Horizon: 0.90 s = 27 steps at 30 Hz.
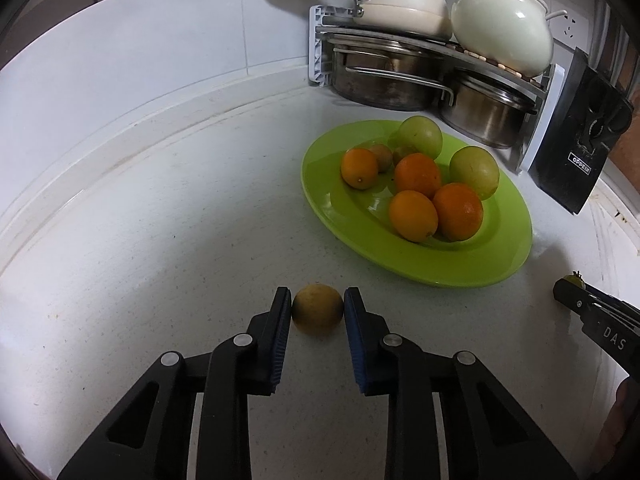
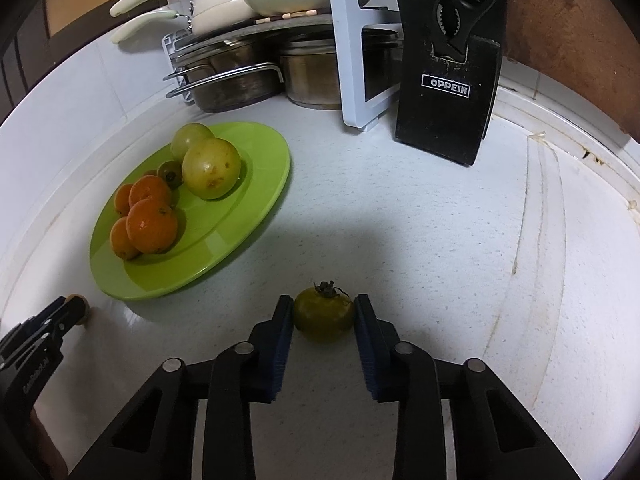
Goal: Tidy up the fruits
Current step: 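Grasp the last small brown fruit with the left tool while the right tool grasps the green tomato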
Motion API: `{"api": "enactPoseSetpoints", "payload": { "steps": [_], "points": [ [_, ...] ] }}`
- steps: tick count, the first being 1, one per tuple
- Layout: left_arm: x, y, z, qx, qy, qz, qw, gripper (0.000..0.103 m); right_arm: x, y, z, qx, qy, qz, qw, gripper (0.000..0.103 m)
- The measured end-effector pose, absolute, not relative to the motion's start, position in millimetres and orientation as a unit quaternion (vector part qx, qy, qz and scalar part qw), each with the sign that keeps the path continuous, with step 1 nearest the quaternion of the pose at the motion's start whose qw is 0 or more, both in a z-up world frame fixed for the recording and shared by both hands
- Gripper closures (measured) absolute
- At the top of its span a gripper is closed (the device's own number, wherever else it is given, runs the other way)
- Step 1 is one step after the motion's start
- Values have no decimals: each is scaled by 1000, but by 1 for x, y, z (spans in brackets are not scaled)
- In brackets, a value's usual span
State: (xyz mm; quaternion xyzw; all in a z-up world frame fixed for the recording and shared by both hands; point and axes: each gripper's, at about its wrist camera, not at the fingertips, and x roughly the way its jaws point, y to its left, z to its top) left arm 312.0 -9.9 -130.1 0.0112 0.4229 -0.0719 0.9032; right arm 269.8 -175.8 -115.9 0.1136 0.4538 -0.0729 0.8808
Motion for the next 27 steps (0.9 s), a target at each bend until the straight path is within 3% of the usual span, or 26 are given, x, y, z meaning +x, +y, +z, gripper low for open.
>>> {"api": "enactPoseSetpoints", "payload": {
  "steps": [27],
  "points": [
    [273,-9,-83,10,371,-111,922,76,235,-168,-63,85,391,-46,915,72]
  ]
}}
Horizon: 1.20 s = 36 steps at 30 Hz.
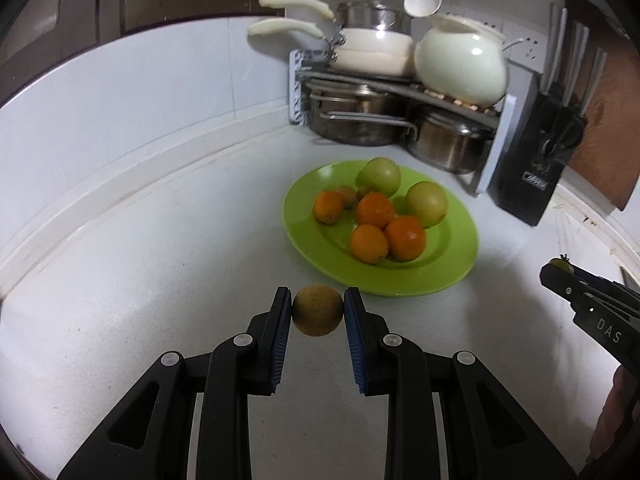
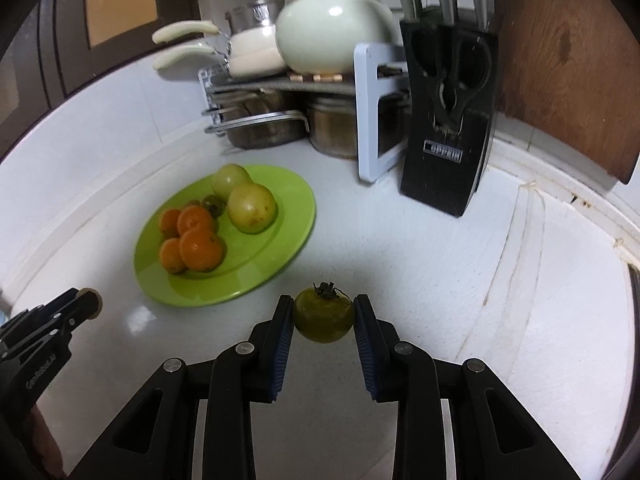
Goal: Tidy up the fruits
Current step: 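Grasp the last small brown fruit with the left tool while the right tool grasps the green tomato, then carry the brown fruit in the left tool while the right tool carries the tomato over the plate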
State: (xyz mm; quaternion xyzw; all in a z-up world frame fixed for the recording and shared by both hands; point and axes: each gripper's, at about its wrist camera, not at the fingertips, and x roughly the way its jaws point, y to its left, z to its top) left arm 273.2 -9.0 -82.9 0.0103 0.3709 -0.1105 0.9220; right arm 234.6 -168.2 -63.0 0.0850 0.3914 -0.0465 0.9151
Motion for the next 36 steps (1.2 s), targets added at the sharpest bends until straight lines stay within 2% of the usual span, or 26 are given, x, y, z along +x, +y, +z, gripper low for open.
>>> {"api": "enactPoseSetpoints", "payload": {
  "steps": [18,36],
  "points": [
    [265,-19,-33,1,323,-163,932,76,221,-160,-15,76,342,-2,937,72],
    [306,-39,-11,27,312,-195,930,76,269,-148,11,50,320,50,945,72]
  ]
}}
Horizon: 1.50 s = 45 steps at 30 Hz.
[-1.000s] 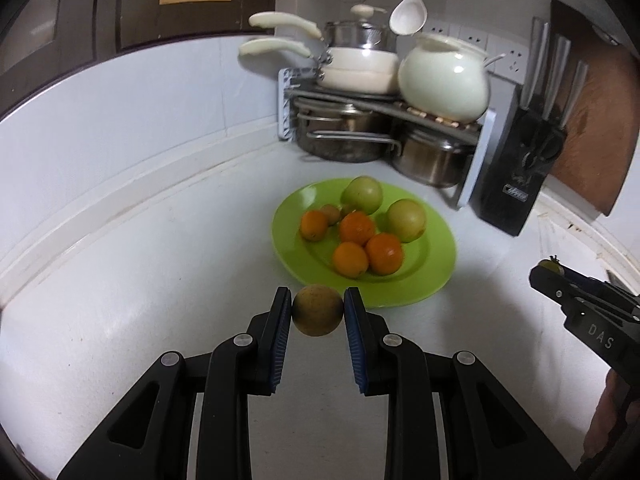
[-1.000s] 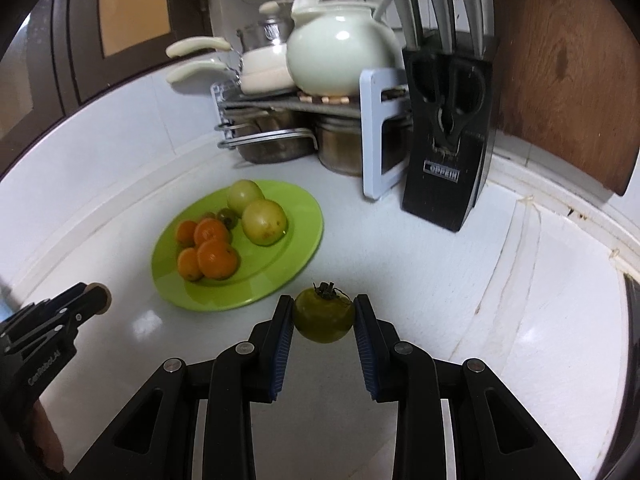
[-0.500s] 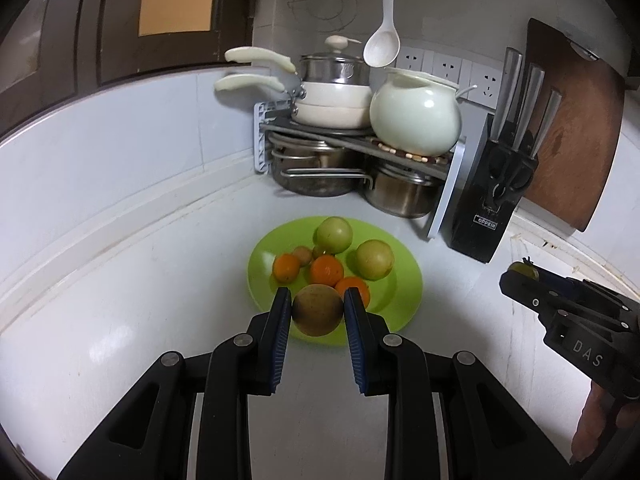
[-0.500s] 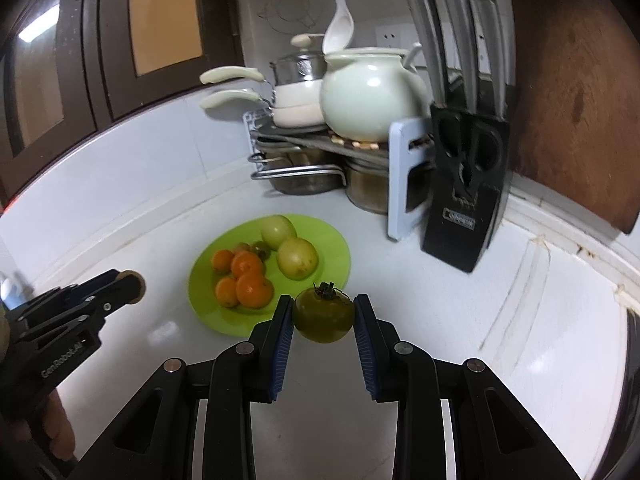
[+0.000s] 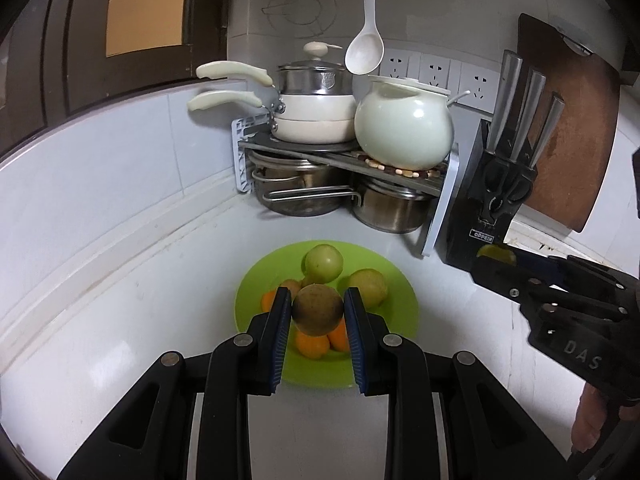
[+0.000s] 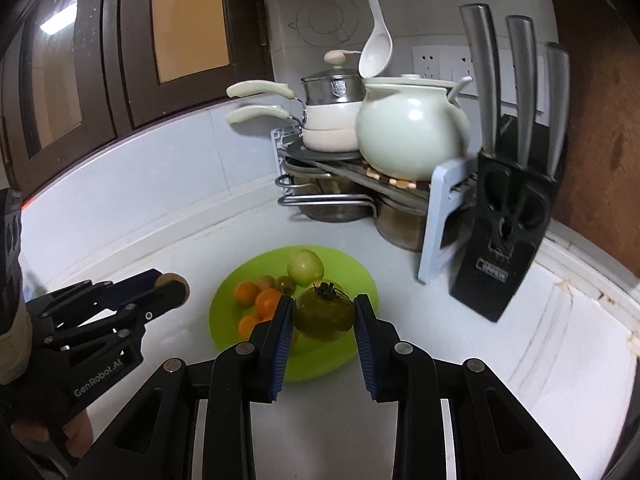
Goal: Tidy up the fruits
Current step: 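Carry the brown fruit in the left tool while the right tool carries the tomato over the plate, then lower both fruits onto the green plate and open both tools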
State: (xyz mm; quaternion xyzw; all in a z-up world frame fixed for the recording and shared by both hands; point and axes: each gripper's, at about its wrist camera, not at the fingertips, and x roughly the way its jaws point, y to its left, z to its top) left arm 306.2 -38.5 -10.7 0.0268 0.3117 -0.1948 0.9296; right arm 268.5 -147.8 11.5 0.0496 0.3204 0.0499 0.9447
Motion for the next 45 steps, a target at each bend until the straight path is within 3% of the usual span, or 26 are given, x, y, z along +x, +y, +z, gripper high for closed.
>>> {"api": "enactPoseSetpoints", "payload": {
  "steps": [20,45],
  "points": [
    [381,-56,-8,59,326,-193,924,76,353,-133,10,16,347,76,935,72],
    [467,-77,-77,85,418,-185,885,76,429,-128,-62,13,447,81,891,72]
  ]
}}
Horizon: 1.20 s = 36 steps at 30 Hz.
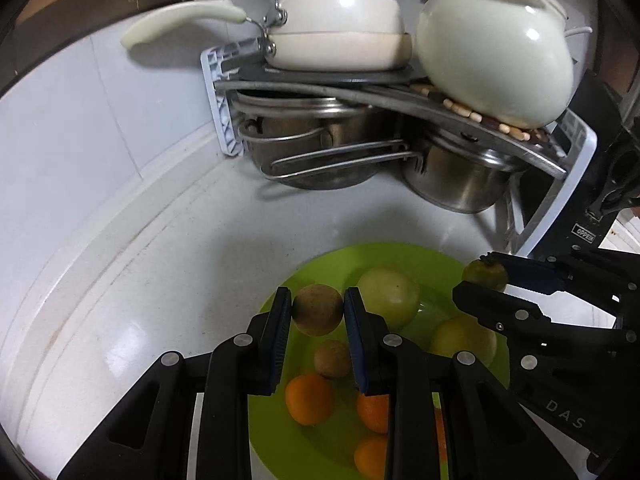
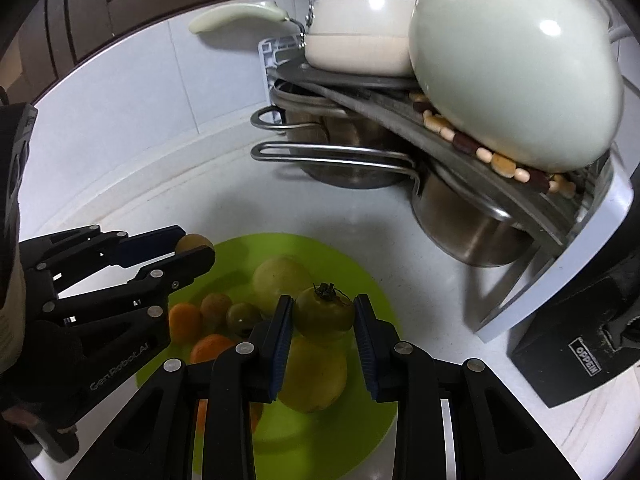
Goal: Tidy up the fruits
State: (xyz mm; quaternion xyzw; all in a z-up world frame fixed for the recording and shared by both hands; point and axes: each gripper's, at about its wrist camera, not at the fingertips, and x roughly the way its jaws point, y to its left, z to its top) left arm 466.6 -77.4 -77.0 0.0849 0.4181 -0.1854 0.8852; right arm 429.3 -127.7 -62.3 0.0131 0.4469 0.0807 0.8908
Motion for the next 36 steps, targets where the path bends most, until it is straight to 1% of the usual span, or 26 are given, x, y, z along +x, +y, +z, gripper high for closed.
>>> {"api": "enactPoseSetpoints", "payload": {
  "steps": [4,7,8,10,12,15,19,22,24,26,28,29,31,36],
  "points": [
    [474,-79,-82,89,423,-185,882,75,435,-127,-68,15,454,85,887,72],
    [474,-77,-81,92,422,-178,884,71,437,-127,-70,17,457,86,885,71],
    [474,-76,-80,94,421,-174,885,69,437,-126,-71,15,457,87,885,71],
    [470,-72,-77,94,417,-169,888,68,437,-124,-70,9,455,90,886,70],
    [466,-70,-74,97,415,-163,890,65,434,-124,-69,5,453,88,887,67],
    [454,-65,-69,102,410,-153,893,63,428,-126,-65,10,451,88,888,67],
    [432,-58,-56,103,398,-142,900,54,411,-129,-56,18,444,84,892,66],
    [415,-54,-46,105,387,-131,907,45,394,-130,-46,22,433,81,897,59],
    [398,-52,-38,110,379,-120,911,41,380,-130,-39,19,423,75,903,56],
    [385,-50,-32,108,369,-116,916,32,365,-128,-33,13,412,71,908,55],
    [369,-46,-26,103,359,-110,921,31,347,-128,-26,12,403,68,913,54],
    [358,-43,-22,98,355,-111,923,29,338,-128,-24,15,399,66,915,53],
    [343,-37,-18,92,348,-114,926,26,320,-129,-18,20,390,60,918,48],
    [299,-20,-6,75,330,-112,934,18,271,-132,-7,33,369,38,928,43]
  ]
}}
